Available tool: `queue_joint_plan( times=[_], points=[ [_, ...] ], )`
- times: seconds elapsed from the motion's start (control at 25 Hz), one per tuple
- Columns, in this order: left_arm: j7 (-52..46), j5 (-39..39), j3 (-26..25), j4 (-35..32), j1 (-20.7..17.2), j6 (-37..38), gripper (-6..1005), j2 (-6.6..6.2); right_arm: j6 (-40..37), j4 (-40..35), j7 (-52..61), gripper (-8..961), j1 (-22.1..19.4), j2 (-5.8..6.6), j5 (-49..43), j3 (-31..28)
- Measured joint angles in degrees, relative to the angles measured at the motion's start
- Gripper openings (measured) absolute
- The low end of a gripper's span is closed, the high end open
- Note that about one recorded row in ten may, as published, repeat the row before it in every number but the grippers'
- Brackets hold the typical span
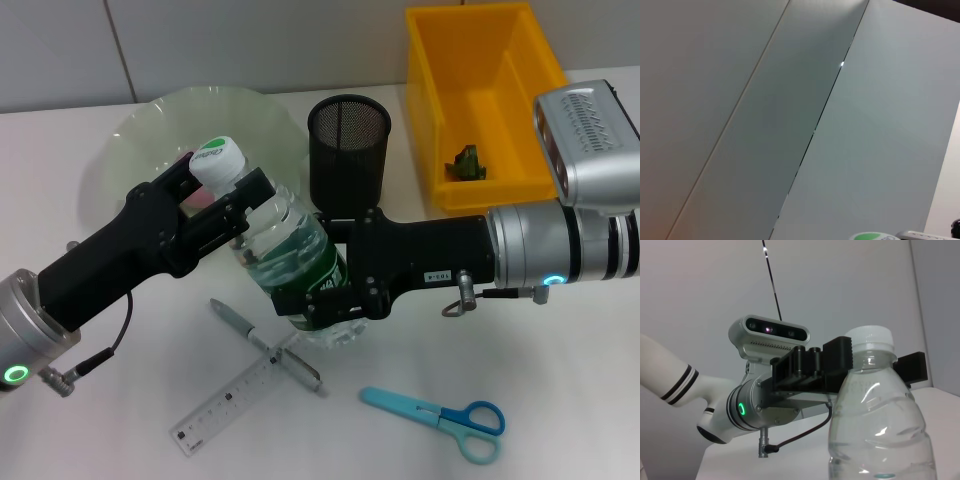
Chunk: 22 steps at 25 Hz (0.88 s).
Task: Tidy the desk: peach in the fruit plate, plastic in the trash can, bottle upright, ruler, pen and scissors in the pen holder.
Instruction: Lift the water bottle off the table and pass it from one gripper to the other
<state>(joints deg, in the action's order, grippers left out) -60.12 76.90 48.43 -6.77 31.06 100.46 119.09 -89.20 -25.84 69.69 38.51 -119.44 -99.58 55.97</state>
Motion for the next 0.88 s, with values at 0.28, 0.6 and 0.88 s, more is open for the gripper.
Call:
queue_joint_plan(
  times=[0.28,0.6,0.88],
  points=[
    [0.0,0.0,0.0,0.0,0.0,0.0,773,0.00,0.0,-0.1,0.0,805,0.0,0.00,0.0,0.1],
    [0.1,-0.3,0.0,-0.1,-0.3,0.1,767,-0.04,0.0,-0.1,0.0,808,0.0,0.00,0.0,-0.1],
    [0.1,-0.4,-0.1,-0.1,-0.3,-0.1,703,-0.08,0.0,-0.1,0.0,810,0.0,0.00,0.0,-0.1]
  ],
)
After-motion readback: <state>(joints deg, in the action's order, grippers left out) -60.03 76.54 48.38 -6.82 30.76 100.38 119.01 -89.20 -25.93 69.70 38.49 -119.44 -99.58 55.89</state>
